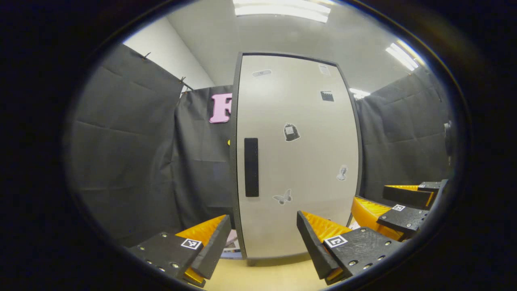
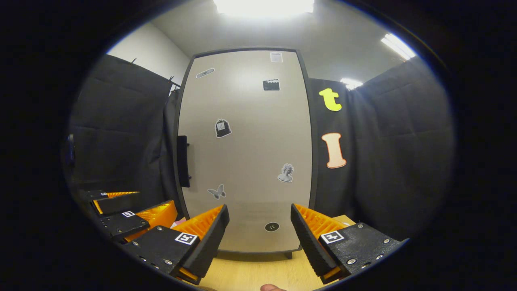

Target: Open the cabinet door with the right hand, grasp the bottle in the cabinet with the left hand and place it on the coaster, then close the cabinet door with the right hand.

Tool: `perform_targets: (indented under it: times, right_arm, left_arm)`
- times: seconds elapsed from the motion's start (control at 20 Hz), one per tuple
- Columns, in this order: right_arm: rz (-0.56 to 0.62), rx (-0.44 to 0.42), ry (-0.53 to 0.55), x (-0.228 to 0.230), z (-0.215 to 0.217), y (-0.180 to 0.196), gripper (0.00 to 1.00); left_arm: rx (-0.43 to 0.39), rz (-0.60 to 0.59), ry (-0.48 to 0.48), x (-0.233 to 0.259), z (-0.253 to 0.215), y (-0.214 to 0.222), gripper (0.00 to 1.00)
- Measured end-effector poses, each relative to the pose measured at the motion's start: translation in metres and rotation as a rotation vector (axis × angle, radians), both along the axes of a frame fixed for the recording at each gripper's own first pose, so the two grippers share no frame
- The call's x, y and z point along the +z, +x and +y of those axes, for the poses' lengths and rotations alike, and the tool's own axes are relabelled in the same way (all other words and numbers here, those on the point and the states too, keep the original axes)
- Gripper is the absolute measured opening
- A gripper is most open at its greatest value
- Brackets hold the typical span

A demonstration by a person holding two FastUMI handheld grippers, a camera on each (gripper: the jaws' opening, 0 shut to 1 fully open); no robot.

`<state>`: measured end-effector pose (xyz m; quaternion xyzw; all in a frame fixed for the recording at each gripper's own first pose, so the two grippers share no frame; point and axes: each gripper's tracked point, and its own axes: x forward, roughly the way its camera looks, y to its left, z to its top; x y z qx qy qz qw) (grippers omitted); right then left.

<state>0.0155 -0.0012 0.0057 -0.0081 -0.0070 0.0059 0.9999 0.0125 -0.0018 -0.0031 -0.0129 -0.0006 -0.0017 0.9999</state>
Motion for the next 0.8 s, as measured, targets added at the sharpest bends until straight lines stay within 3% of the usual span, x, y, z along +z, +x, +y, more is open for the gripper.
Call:
perform_targets:
  times: [0.35,0.4,0.45,0.6,0.65,0.7,0.8]
  right_arm:
    - [-0.002,-0.002,-0.007,0.000,-0.003,-0.001,0.95]
    - [-0.001,-0.003,-0.010,-0.001,-0.004,0.000,0.95]
    - [-0.002,-0.006,-0.015,-0.001,-0.004,0.000,0.95]
    - [-0.015,-0.010,-0.041,0.003,-0.003,0.003,0.95]
    - [-0.011,-0.004,-0.048,0.002,0.000,0.005,0.94]
    - [0.001,-0.006,-0.056,0.000,0.001,0.006,0.95]
    - [0.011,0.024,-0.047,-0.002,0.013,0.012,0.95]
  left_arm:
    - [-0.007,0.005,-0.008,-0.003,-0.002,0.000,0.93]
    - [-0.008,0.004,-0.007,-0.002,-0.002,0.000,0.85]
    - [-0.009,0.004,-0.006,-0.003,-0.003,0.000,0.93]
    - [-0.007,0.003,-0.001,-0.003,0.000,-0.001,0.93]
    - [-0.007,0.005,-0.001,-0.003,0.002,-0.001,1.00]
    - [-0.007,0.012,-0.002,-0.004,0.003,-0.003,0.93]
    - [-0.003,0.006,-0.001,-0.003,0.010,-0.005,0.93]
